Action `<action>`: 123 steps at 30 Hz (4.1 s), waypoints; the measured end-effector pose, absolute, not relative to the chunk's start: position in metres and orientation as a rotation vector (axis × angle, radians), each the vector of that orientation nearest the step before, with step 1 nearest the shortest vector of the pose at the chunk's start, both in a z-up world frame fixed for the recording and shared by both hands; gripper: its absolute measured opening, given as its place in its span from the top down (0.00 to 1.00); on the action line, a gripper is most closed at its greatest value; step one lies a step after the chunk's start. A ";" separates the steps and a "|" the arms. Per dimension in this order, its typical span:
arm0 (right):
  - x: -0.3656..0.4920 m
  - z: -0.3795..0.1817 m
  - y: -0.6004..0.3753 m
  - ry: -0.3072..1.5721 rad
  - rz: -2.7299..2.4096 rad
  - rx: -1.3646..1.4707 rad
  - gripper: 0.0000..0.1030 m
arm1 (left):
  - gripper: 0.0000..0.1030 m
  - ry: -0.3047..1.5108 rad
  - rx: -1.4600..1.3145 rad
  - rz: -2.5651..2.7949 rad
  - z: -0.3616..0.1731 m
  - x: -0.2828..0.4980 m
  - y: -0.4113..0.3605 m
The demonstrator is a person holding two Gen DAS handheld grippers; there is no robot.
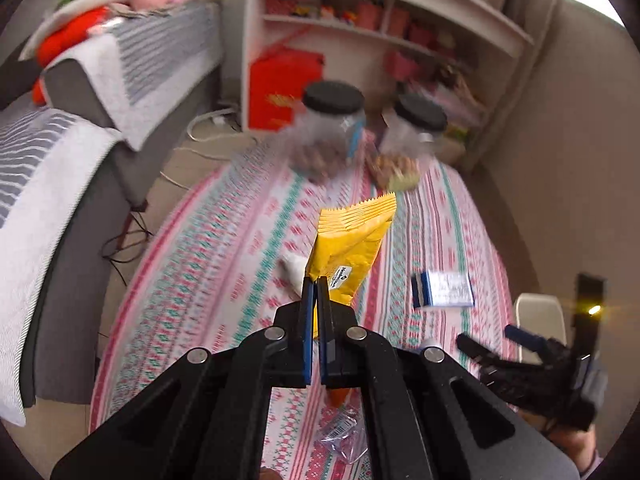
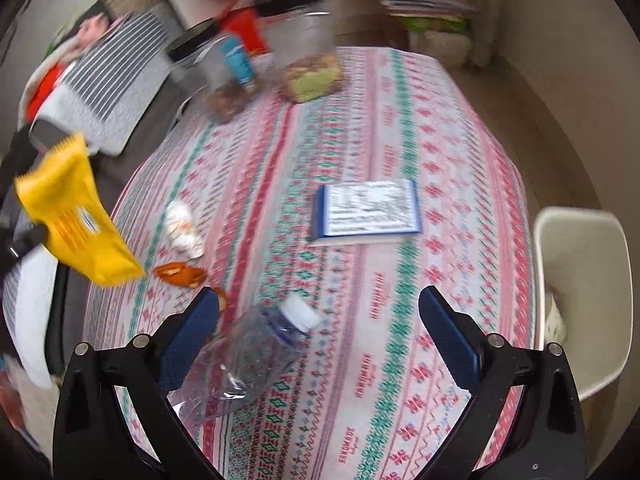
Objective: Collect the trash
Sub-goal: 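Lift the yellow bag with the left tool while the right tool grasps the white tissue wad, then carry bag and tissue wad over the bin and open both tools to drop them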
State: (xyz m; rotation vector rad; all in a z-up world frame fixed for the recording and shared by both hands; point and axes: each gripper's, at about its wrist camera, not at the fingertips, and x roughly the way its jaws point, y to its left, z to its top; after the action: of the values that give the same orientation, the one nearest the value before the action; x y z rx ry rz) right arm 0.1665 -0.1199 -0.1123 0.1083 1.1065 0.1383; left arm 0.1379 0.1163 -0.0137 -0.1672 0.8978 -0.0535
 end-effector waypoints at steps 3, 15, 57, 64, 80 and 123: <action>0.182 -0.115 -0.087 1.118 0.205 0.024 0.07 | 0.98 0.833 -0.189 -0.027 0.005 0.128 0.138; 0.266 -0.183 0.039 1.325 0.331 -0.097 0.22 | 0.98 0.798 -0.231 0.089 0.014 0.115 0.196; 0.142 -0.005 -0.107 0.617 0.204 0.111 0.62 | 0.98 0.741 -0.158 -0.036 0.002 0.112 0.093; 0.137 -0.006 -0.143 0.613 0.136 0.134 0.62 | 0.98 0.743 -0.131 -0.096 0.000 0.118 0.061; 0.115 -0.004 -0.211 0.585 -0.016 0.143 0.62 | 0.98 0.753 -0.074 -0.190 -0.010 0.117 0.000; -0.015 0.016 -0.447 0.368 -0.654 0.380 0.15 | 0.94 0.942 -0.048 -0.701 -0.039 0.104 -0.278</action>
State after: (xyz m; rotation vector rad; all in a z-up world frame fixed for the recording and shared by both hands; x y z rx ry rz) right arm -0.0152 -0.4473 0.0155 0.3799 0.3684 -0.6536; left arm 0.1040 -0.2778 -0.0394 -0.0484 0.9423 -0.7010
